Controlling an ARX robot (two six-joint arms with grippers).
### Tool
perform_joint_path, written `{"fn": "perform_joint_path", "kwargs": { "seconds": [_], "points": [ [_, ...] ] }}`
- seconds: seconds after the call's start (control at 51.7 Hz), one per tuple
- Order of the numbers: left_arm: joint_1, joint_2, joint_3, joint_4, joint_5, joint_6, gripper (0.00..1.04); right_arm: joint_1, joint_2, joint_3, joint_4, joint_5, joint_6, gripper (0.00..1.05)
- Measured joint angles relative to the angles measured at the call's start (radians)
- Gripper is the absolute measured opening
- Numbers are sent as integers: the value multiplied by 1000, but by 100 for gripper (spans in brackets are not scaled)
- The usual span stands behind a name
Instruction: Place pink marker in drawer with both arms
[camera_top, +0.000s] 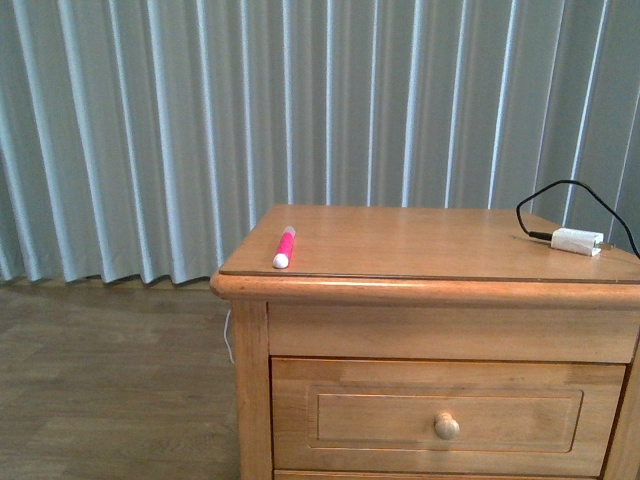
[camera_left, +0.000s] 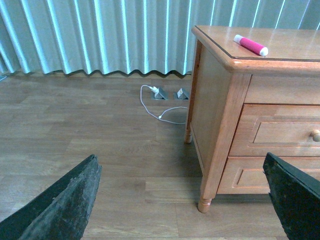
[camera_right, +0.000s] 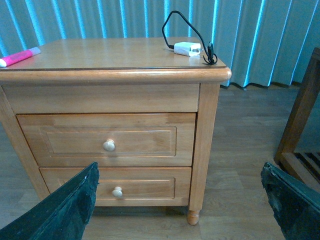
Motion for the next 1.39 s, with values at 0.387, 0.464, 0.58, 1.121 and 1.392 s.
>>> {"fn": "perform_joint_path", "kwargs": {
  "seconds": [0.387,0.464,0.58,1.121,1.392],
  "points": [
    [0,0,0,0,0,0,98,0,0,0,0,0,0,96],
    [0,0,0,0,0,0,98,0,0,0,0,0,0,96],
    [0,0,0,0,0,0,98,0,0,0,0,0,0,96],
    [0,0,0,0,0,0,98,233,901,264,260,158,120,96],
    [0,0,0,0,0,0,98,424,1564,558,534,331,159,96]
  ]
}}
